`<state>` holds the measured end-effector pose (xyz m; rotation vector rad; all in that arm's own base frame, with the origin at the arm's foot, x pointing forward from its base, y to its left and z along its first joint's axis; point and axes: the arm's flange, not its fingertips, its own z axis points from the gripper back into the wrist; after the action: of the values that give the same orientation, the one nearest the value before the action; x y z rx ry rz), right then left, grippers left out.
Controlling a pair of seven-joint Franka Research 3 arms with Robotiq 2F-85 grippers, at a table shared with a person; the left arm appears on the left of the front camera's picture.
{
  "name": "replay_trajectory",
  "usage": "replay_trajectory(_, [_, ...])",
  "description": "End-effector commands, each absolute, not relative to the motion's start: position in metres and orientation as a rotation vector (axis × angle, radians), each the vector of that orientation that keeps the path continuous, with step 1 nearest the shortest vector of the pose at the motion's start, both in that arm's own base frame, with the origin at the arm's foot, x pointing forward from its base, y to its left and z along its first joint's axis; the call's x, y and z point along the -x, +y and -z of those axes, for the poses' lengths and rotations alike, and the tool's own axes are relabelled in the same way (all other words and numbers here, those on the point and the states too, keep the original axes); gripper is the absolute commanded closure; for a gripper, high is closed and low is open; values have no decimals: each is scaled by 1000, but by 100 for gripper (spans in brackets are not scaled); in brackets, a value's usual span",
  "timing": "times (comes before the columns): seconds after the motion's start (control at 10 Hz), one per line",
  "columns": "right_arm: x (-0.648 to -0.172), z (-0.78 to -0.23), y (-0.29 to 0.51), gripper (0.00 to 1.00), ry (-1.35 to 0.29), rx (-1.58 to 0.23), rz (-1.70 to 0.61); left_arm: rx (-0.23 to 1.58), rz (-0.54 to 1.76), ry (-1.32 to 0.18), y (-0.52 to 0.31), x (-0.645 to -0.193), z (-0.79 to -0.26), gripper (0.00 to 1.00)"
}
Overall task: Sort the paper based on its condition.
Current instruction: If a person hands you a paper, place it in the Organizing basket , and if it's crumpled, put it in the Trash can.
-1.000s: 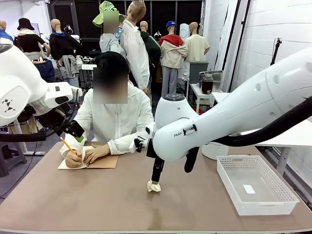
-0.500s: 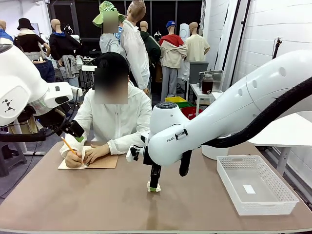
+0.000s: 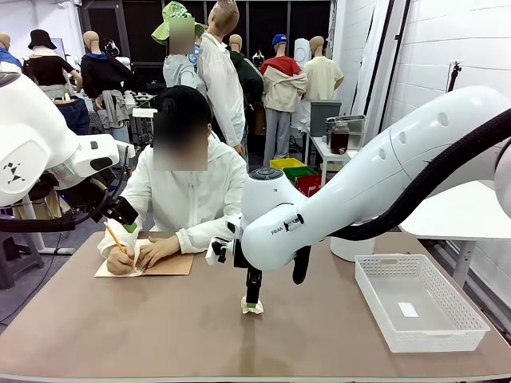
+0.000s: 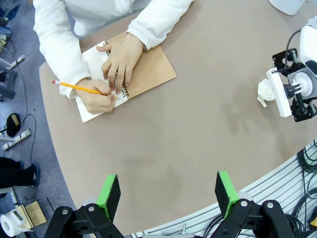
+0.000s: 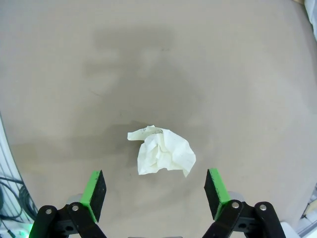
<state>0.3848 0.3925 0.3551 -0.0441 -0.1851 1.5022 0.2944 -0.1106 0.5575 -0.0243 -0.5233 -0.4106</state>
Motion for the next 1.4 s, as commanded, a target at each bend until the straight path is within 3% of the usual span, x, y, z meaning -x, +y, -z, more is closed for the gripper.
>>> replay_trajectory(0.0, [-390,-347,402,0,-193,60,-1493,26,411,-524,-110,-294,-558,0])
replay_trajectory(1.0, [-401,-313,410,0,-98,-19,-1482,26,411,-524,-110,-294,-558,0])
replay_trajectory(1.2, [-403,-312,410,37,-105,-22,-1473,26,411,-524,-110,-294,-558,0])
replay_trajectory(1.3, [-403,-312,410,37,-107,-14,-1467,26,411,-524,-110,-294,-558,0])
